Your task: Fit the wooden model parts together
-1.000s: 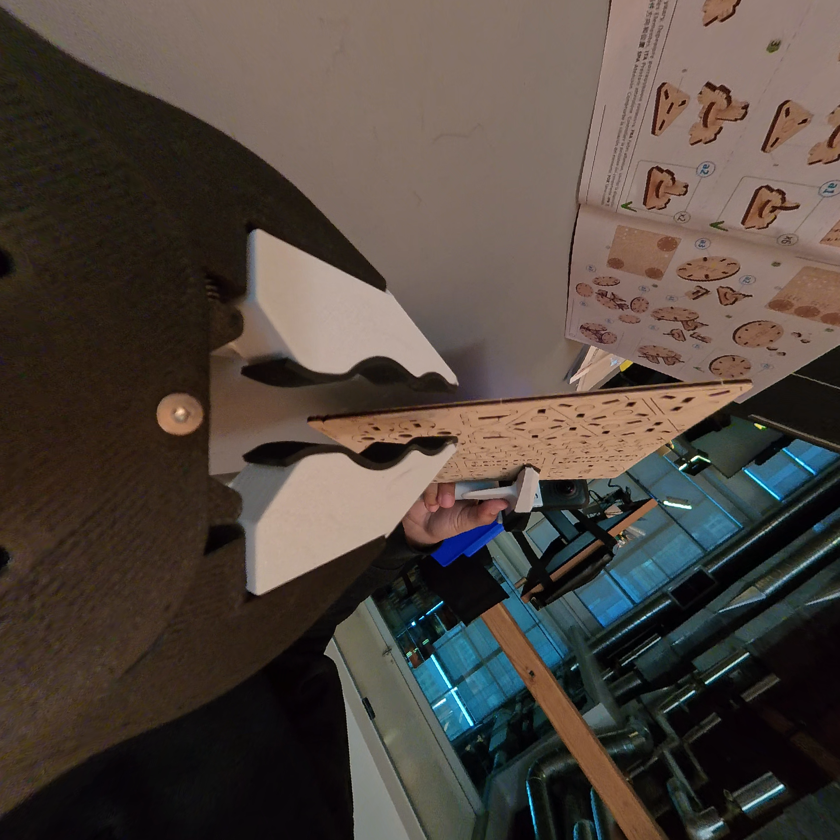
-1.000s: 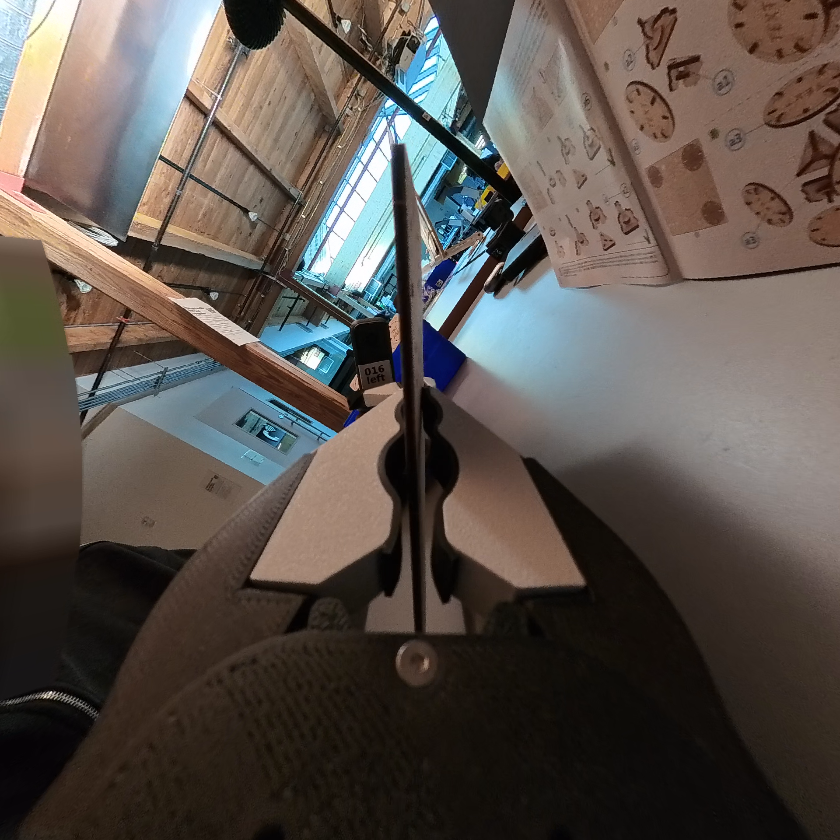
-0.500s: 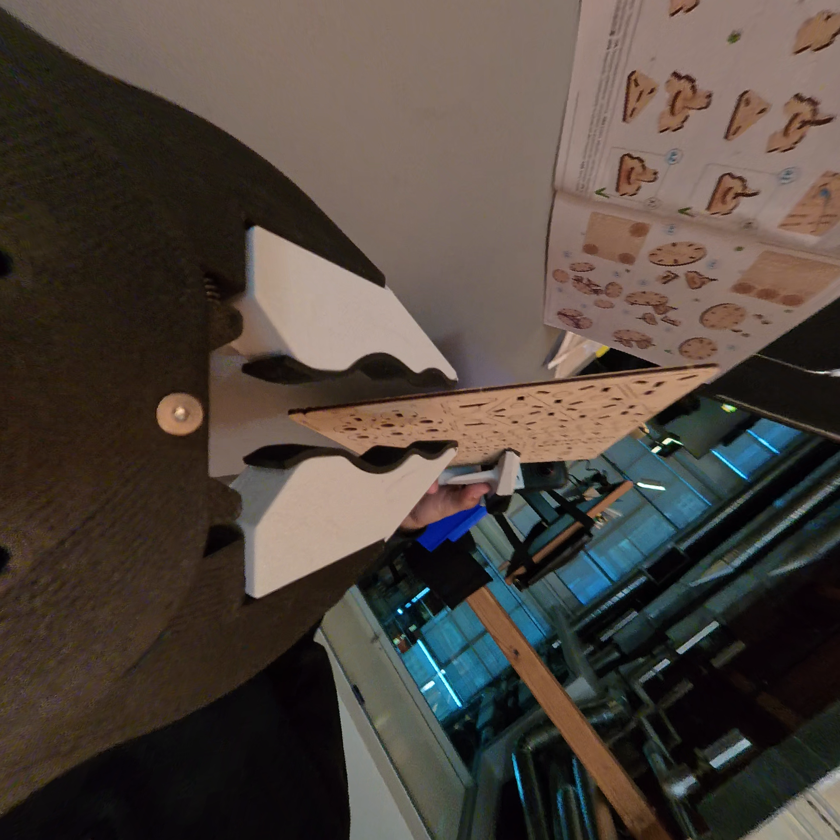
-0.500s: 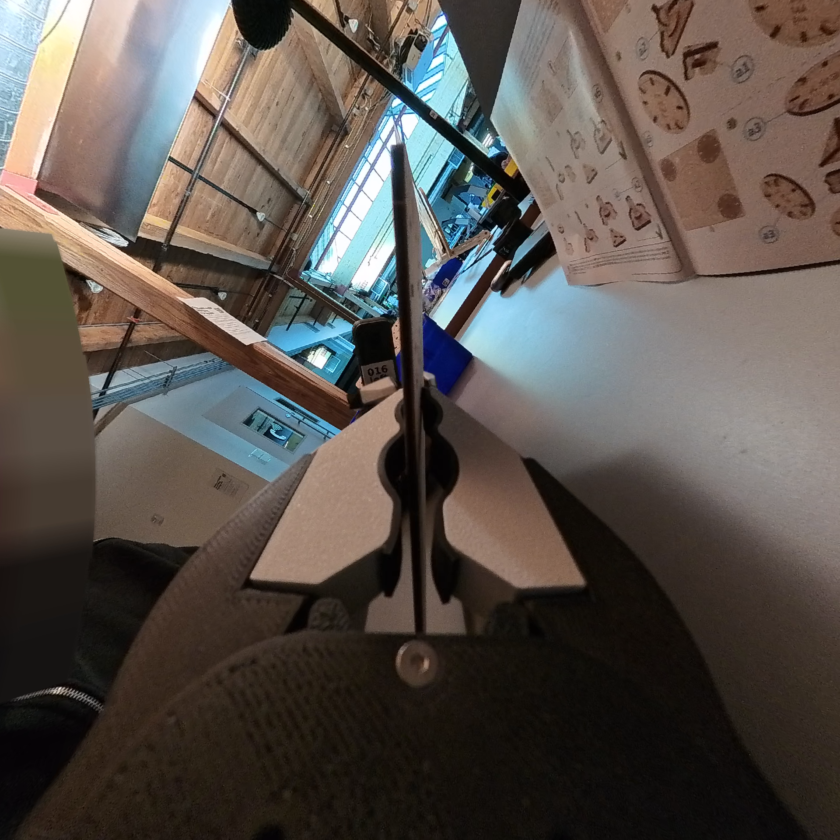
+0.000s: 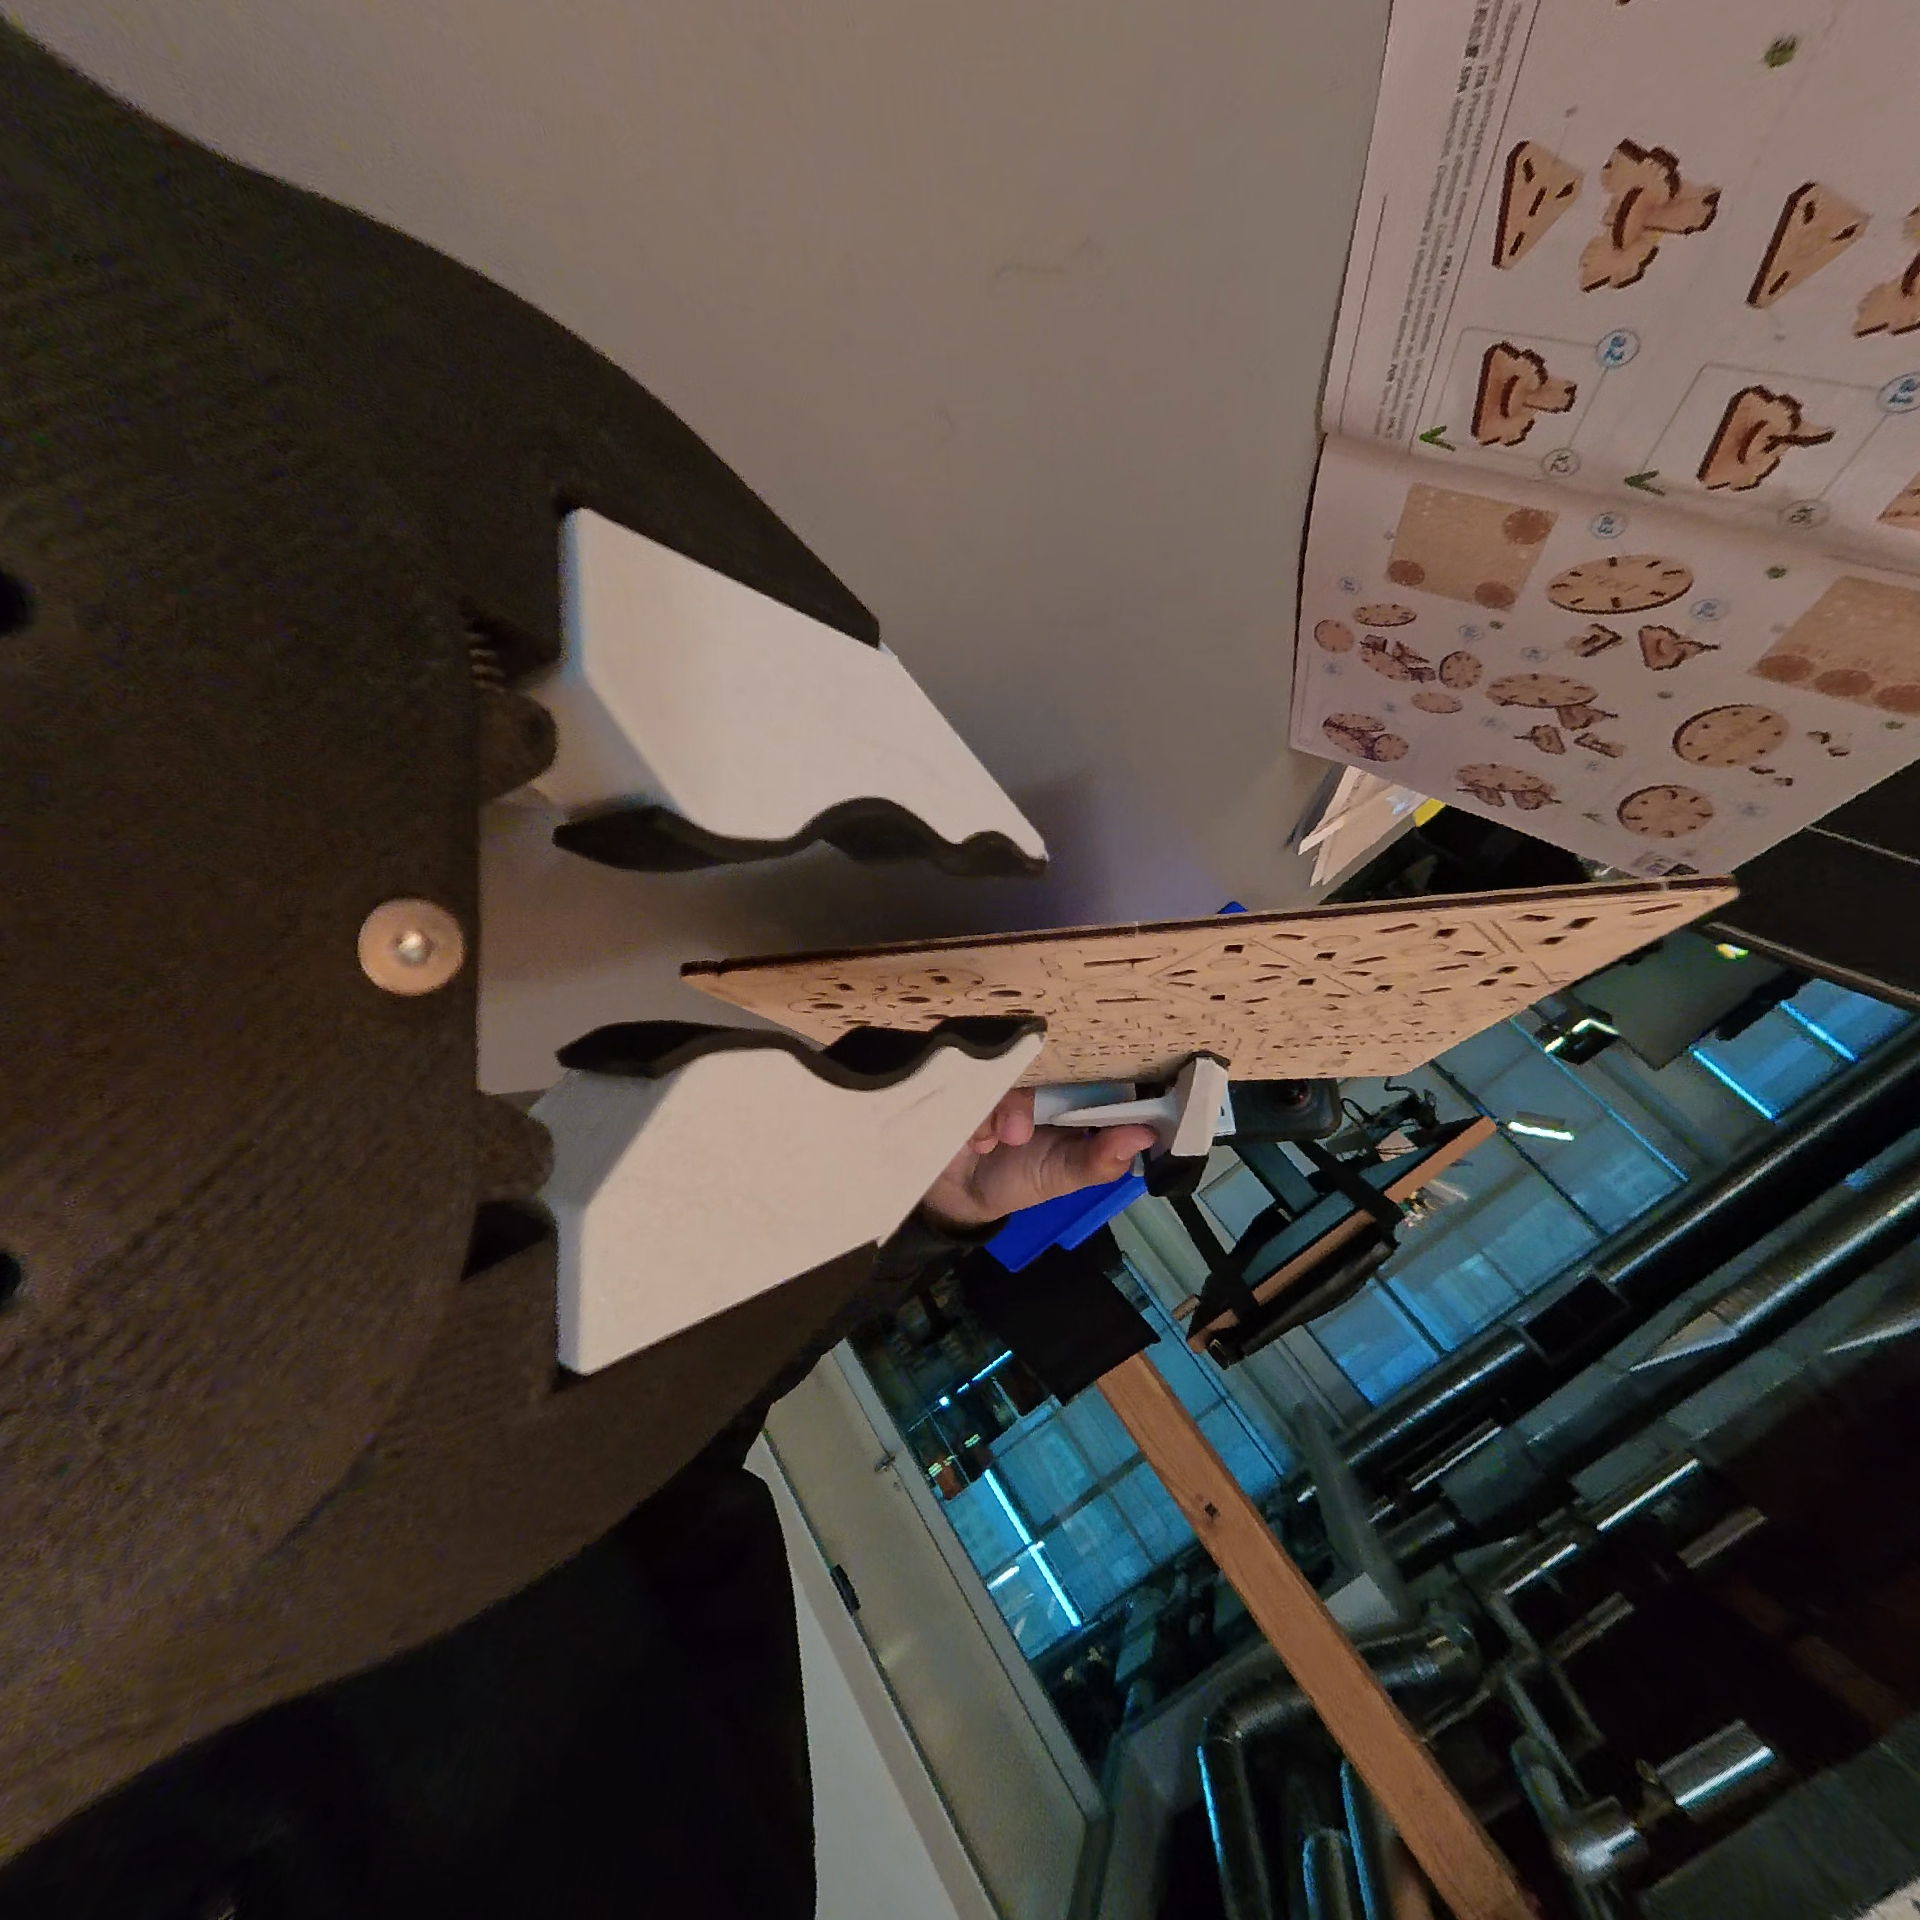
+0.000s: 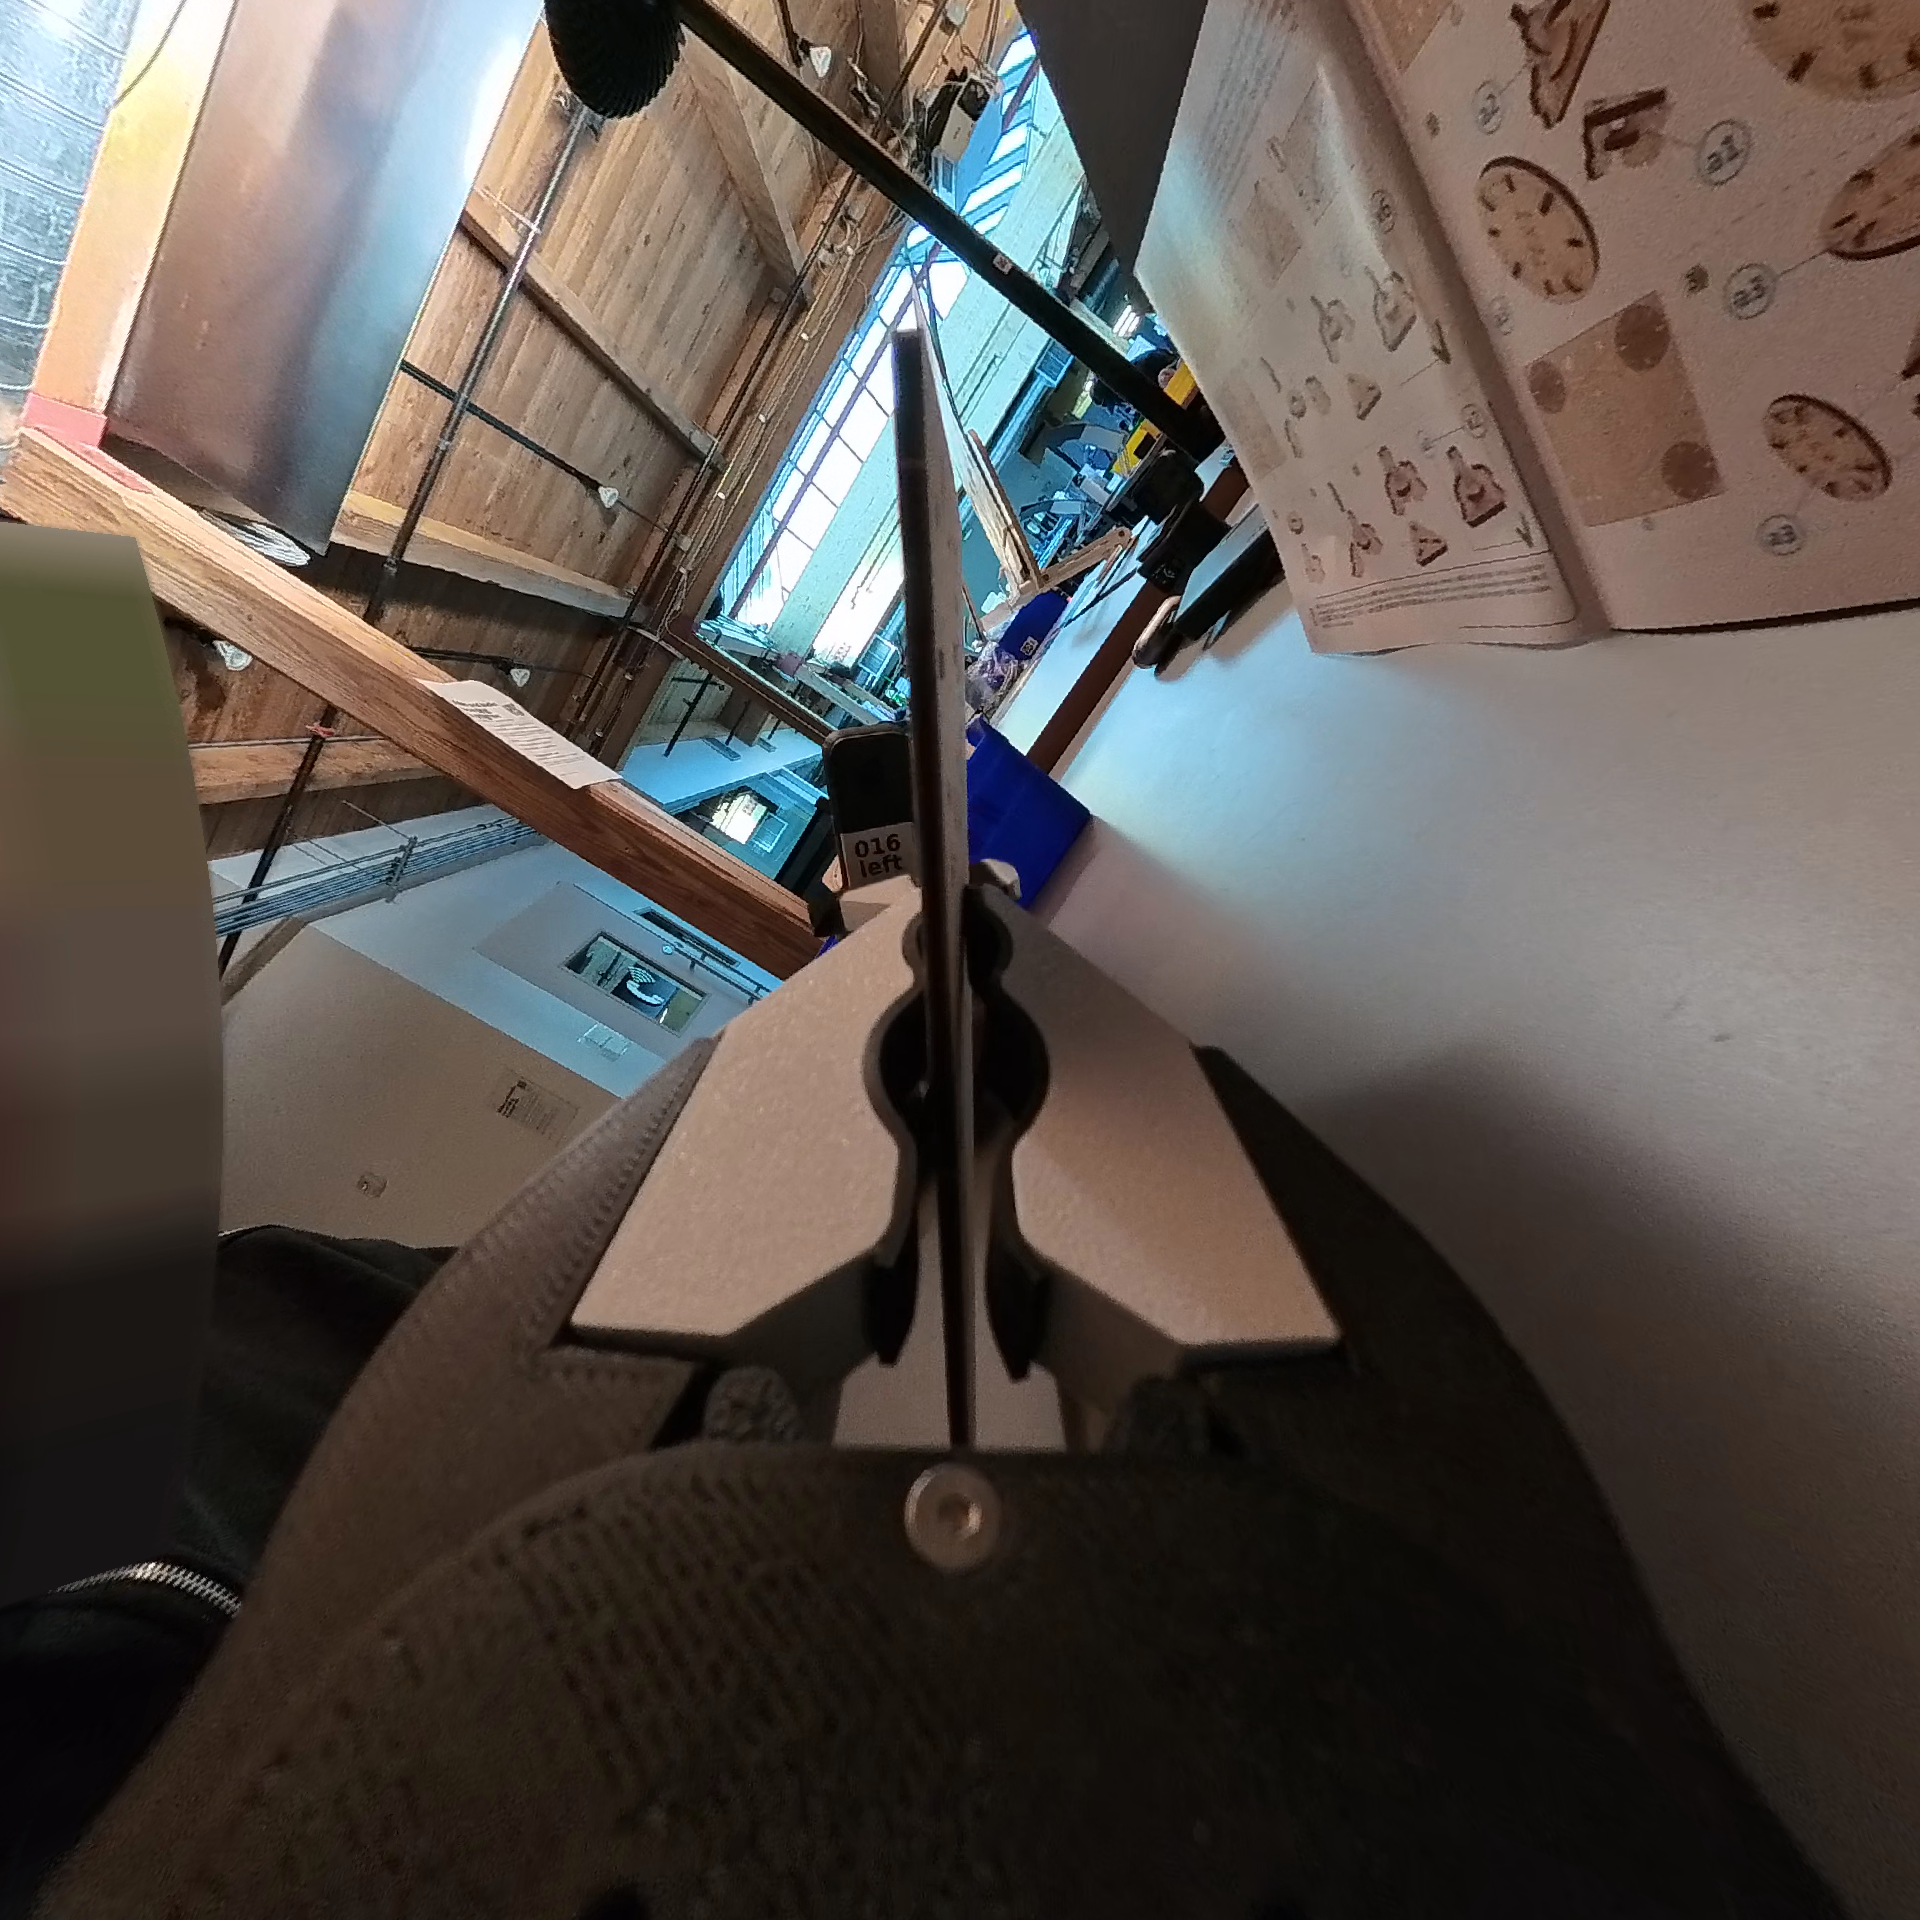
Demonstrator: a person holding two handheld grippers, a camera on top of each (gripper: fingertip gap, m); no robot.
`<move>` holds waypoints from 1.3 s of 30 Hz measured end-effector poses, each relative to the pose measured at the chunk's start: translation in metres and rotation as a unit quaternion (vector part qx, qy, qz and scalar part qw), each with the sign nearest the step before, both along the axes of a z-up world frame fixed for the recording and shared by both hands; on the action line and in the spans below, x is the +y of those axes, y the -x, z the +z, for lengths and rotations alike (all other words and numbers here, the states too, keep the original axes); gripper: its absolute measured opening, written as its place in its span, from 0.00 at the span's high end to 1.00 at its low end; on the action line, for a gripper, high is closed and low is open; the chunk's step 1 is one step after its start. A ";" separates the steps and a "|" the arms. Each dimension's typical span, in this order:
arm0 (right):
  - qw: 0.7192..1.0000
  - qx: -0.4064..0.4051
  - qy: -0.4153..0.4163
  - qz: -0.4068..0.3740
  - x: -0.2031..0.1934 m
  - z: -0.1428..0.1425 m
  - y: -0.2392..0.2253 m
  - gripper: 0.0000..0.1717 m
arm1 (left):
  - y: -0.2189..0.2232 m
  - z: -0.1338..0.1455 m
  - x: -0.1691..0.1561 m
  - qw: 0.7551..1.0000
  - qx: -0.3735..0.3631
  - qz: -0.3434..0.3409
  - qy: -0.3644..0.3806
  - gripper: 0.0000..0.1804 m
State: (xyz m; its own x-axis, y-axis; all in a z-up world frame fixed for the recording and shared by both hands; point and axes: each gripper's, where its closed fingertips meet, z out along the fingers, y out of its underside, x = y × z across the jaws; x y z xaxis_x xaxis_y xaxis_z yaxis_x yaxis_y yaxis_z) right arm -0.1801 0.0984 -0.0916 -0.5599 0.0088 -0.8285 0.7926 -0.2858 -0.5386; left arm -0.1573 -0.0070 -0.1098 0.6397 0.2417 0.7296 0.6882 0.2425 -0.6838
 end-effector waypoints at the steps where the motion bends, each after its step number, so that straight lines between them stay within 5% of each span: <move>1: 1.000 0.000 0.000 0.000 0.000 0.000 0.000 1.00 | -0.001 -0.001 0.001 1.000 -0.001 -0.004 0.002 0.86; 39: 1.000 -0.001 -0.028 0.007 -0.008 -0.011 -0.002 0.99 | -0.006 -0.030 0.015 0.993 0.012 -0.017 0.115 0.90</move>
